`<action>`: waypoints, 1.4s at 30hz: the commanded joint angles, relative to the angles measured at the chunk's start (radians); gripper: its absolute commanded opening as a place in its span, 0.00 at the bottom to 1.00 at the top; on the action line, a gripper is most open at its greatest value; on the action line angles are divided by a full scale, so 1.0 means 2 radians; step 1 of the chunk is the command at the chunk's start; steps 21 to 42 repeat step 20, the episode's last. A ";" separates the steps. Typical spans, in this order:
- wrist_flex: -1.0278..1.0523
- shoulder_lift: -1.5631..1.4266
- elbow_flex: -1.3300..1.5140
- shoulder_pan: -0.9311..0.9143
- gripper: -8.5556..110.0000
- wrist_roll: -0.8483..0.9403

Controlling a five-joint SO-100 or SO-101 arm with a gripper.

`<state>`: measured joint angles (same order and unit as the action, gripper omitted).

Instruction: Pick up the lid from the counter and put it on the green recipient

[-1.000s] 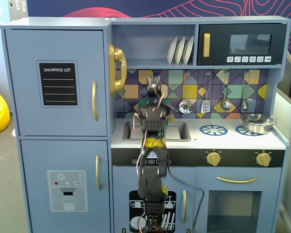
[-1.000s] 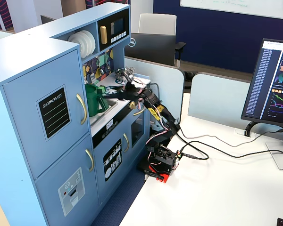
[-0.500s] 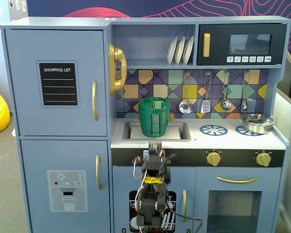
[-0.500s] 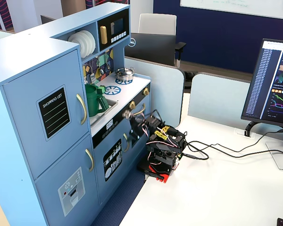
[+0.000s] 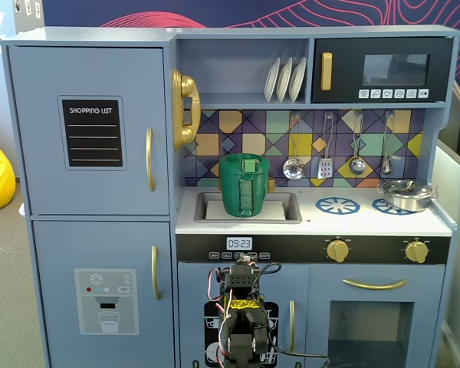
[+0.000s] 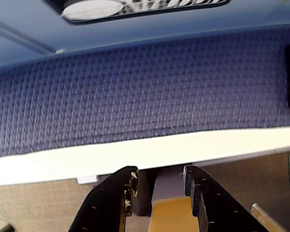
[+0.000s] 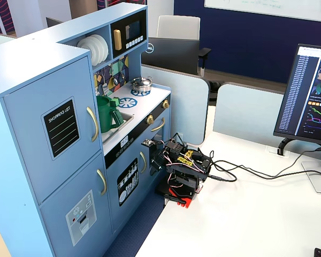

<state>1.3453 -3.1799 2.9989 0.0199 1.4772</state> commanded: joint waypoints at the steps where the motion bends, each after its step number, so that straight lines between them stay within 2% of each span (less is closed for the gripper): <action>1: 0.088 0.001 -0.002 -0.012 0.10 -0.012; 4: 0.094 0.001 -0.002 -0.035 0.10 0.018; 42: 0.094 0.001 -0.002 -0.044 0.10 0.017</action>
